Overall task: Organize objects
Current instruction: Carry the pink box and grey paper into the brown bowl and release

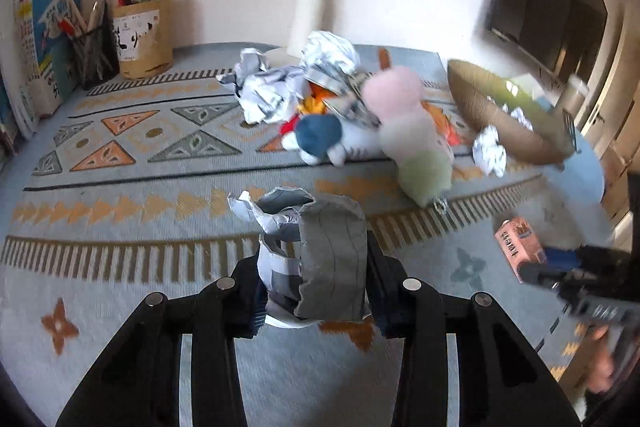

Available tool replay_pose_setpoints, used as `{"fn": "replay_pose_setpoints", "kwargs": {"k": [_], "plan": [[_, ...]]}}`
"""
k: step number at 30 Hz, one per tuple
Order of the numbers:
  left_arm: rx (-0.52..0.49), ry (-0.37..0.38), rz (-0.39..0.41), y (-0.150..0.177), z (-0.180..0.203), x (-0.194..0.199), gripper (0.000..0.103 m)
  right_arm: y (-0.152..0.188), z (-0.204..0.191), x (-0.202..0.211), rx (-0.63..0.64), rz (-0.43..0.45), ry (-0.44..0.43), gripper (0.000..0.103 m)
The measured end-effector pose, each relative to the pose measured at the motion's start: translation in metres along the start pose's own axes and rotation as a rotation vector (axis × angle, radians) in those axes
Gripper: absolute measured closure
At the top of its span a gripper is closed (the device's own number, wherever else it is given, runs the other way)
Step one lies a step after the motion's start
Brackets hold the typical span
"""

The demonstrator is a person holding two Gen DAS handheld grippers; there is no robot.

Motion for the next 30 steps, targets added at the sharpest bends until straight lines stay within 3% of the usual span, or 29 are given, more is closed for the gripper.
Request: {"fn": "replay_pose_setpoints", "kwargs": {"k": [4,6,13,17,20,26,30], "plan": [[-0.021,-0.053,0.044,0.0,0.002,0.003,0.065,0.004,0.004,0.006,-0.062,0.02,-0.044,0.038],[-0.008,-0.043,0.046,0.0,-0.001,0.004,0.065,0.005,0.0,0.004,-0.073,0.034,-0.025,0.037],[0.02,-0.026,0.039,0.002,-0.004,0.004,0.064,-0.002,-0.001,-0.006,-0.066,0.08,0.16,0.037],[0.008,-0.019,0.038,0.002,-0.002,0.004,0.064,-0.001,-0.01,-0.011,0.014,0.101,0.259,0.047],[0.025,-0.002,0.031,0.002,-0.006,0.002,0.064,0.003,-0.014,-0.008,0.043,0.123,0.221,0.063],[0.038,0.009,0.035,0.003,-0.006,0.005,0.064,0.018,-0.03,0.0,0.096,0.122,0.072,0.064],[0.021,0.007,0.015,0.002,0.005,0.008,0.065,0.024,-0.036,0.016,0.06,0.142,-0.072,0.064]]}}
Point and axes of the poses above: each gripper's, at about its wrist camera, not at the fingertips, and x roughly against the way its jaws point, z to its right, y to its underside, the point moved 5 cm from there along -x, roughly the way its jaws point, and after that the axes turned 11 degrees about -y, right-handed, at the moved point
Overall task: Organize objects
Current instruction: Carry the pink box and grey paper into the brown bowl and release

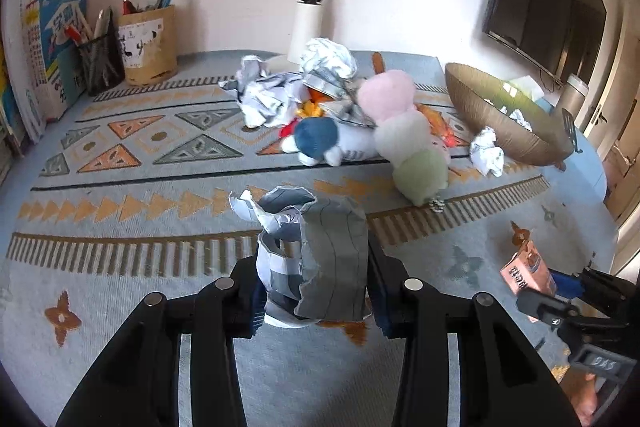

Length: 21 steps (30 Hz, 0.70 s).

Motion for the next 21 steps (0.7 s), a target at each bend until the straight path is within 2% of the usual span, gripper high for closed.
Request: {"fn": "replay_pose_setpoints", "kwargs": {"k": [2,5,7,10,17,21], "plan": [[0.019,0.055,0.014,-0.008,0.013,0.012,0.065,-0.009,0.008,0.015,-0.053,0.029,-0.057,0.064],[-0.029,0.111,0.082,-0.036,0.047,0.034,0.065,-0.029,0.027,0.041,-0.115,0.102,-0.084,0.064],[-0.067,0.147,0.111,-0.056,0.072,0.041,0.065,-0.047,0.047,0.064,-0.122,0.166,-0.045,0.064],[-0.114,0.203,0.124,-0.091,0.118,0.032,0.064,-0.071,0.079,0.091,-0.125,0.246,0.074,0.064],[-0.138,0.235,0.109,-0.144,0.198,-0.021,0.065,-0.119,0.164,0.109,-0.267,0.336,0.185,0.064],[-0.151,0.167,0.119,-0.159,0.227,-0.043,0.064,-0.142,0.203,0.101,-0.326,0.35,0.219,0.064]]}}
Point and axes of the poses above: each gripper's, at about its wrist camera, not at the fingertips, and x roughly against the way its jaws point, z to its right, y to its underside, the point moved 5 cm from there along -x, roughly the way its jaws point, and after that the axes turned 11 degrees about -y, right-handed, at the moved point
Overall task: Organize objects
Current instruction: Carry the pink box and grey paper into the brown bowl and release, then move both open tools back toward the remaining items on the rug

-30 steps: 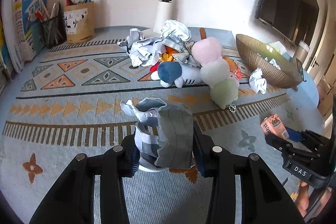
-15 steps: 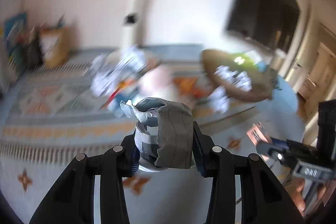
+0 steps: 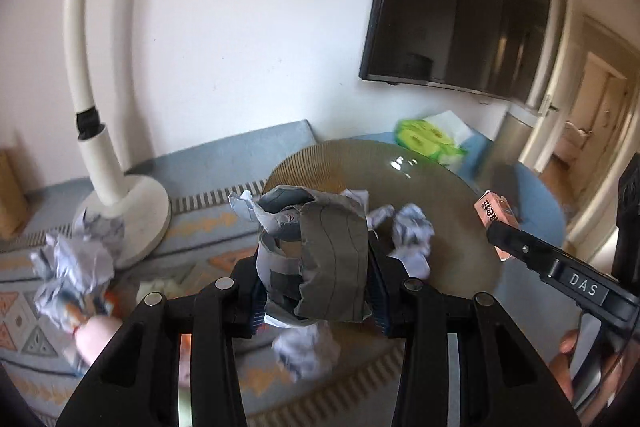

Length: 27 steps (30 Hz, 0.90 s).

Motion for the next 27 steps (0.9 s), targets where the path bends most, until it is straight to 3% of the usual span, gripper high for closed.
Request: {"fn": "replay_pose_setpoints", "kwargs": {"k": [3,4,7,8,12,17,22,25,27], "plan": [[0.004,0.027,0.001,-0.01,0.011,-0.013,0.061,-0.008,0.014,-0.016,-0.011,-0.006,0.056,0.063],[0.005,0.032,0.002,-0.013,0.013,-0.017,0.054,-0.01,0.019,-0.024,-0.03,-0.023,0.05,0.06],[-0.007,0.051,-0.03,-0.013,0.016,-0.028,0.013,-0.009,0.027,-0.032,-0.077,-0.042,0.038,0.04],[0.003,0.061,-0.024,-0.012,0.015,-0.026,0.01,-0.008,0.028,-0.028,-0.076,-0.029,0.043,0.04],[0.047,0.061,-0.026,-0.002,-0.004,-0.008,0.01,-0.001,0.018,-0.012,-0.022,-0.02,0.037,0.04],[0.13,0.038,0.007,0.021,-0.049,0.046,0.01,0.017,-0.014,0.003,0.008,-0.041,-0.046,0.039],[0.24,-0.099,0.039,0.063,-0.121,0.098,0.002,0.052,-0.069,0.01,0.099,-0.086,-0.129,0.035],[0.32,-0.219,0.02,0.102,-0.179,0.113,0.002,0.081,-0.095,0.002,0.158,-0.132,-0.13,0.025],[0.339,-0.295,-0.003,0.121,-0.207,0.112,0.002,0.105,-0.11,-0.011,0.214,-0.155,-0.101,0.024]]}}
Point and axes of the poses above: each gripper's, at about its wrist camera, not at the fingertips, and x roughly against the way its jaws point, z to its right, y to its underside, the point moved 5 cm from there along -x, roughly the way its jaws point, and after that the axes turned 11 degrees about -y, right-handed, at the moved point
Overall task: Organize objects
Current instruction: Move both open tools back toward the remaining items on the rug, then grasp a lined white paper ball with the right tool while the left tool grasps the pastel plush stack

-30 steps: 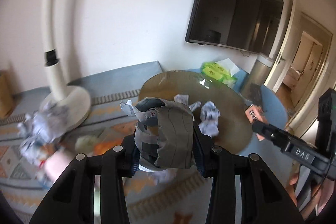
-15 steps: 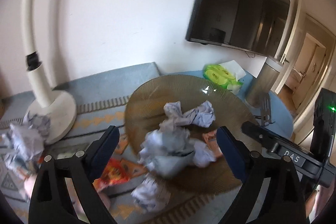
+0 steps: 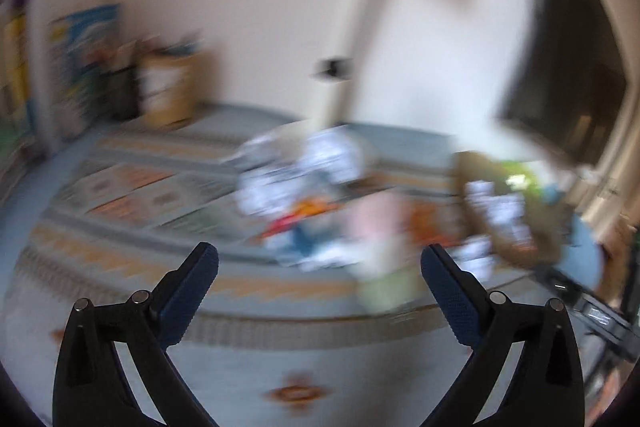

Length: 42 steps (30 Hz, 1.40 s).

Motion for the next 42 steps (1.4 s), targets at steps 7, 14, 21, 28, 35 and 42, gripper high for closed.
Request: {"fn": "replay_pose_setpoints", "kwargs": {"k": [7,14,21,28,35,42], "plan": [[0.058,-0.075,-0.064,0.034,-0.056,-0.034,0.002,0.03,-0.022,-0.033,0.118,-0.05,0.101,0.018],[-0.049,-0.042,-0.029,0.038,-0.034,-0.031,0.002,0.036,-0.03,-0.045,0.182,-0.098,0.137,0.01],[-0.13,-0.077,0.001,0.042,-0.02,-0.023,0.002,0.036,-0.013,-0.048,0.085,-0.123,0.117,0.01],[-0.118,-0.018,-0.049,0.041,-0.009,-0.024,0.002,0.029,0.021,-0.04,-0.112,-0.098,0.038,0.01],[0.007,0.196,-0.205,0.017,0.045,-0.048,0.002,0.007,0.015,-0.052,-0.209,-0.186,-0.042,0.009],[0.0,0.193,-0.253,0.023,0.087,-0.083,0.009,-0.004,0.019,-0.084,-0.126,-0.177,0.047,0.009]]}}
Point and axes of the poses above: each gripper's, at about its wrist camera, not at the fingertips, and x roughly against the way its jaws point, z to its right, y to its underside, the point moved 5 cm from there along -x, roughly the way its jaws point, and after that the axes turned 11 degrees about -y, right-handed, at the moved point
